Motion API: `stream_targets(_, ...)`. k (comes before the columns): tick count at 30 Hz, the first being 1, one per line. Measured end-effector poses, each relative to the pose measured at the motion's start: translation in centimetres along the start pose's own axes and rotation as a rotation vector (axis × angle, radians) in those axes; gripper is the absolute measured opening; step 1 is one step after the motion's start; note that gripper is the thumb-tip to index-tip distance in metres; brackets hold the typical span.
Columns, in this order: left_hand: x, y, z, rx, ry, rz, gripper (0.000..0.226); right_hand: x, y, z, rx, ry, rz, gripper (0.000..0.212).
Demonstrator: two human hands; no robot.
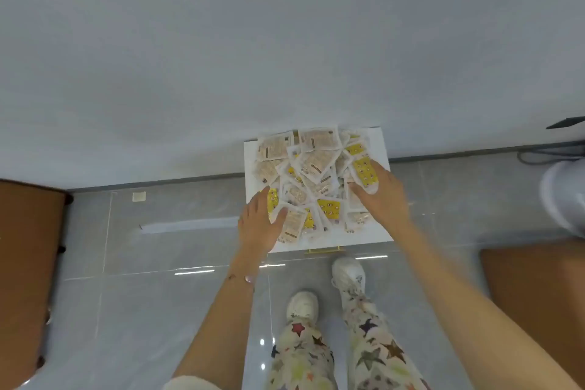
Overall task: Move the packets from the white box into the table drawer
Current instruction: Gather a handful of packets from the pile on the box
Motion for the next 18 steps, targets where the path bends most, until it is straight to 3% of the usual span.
stream_targets(6,7.1,2.2,7.1,-0.136,-0.054,-0.197,0.072,4.5,-3.0,10.3,0.135,0.097,0.027,0.079)
stream_targets(13,8.4,2.6,14.7,-0.208,-0.215,-0.084,0.083,7.9,-0.2,18.0,0.092,0.04,-0.088,0.087)
stream_targets(18,9.7,2.6,15.9,-0.264,-0.244,-0.077,0.083,10.7,2.2,20.7,0.298,0.126,0.021,0.107)
Point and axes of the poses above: each hand's wrist, its own z-axis towards the middle knuckle, its own x-axis out of the palm, y = z × x, the point moved 7 cm from there along z, towards the middle knuckle, and after that the axes turned 14 degrees about x, right-handed, at the moved point
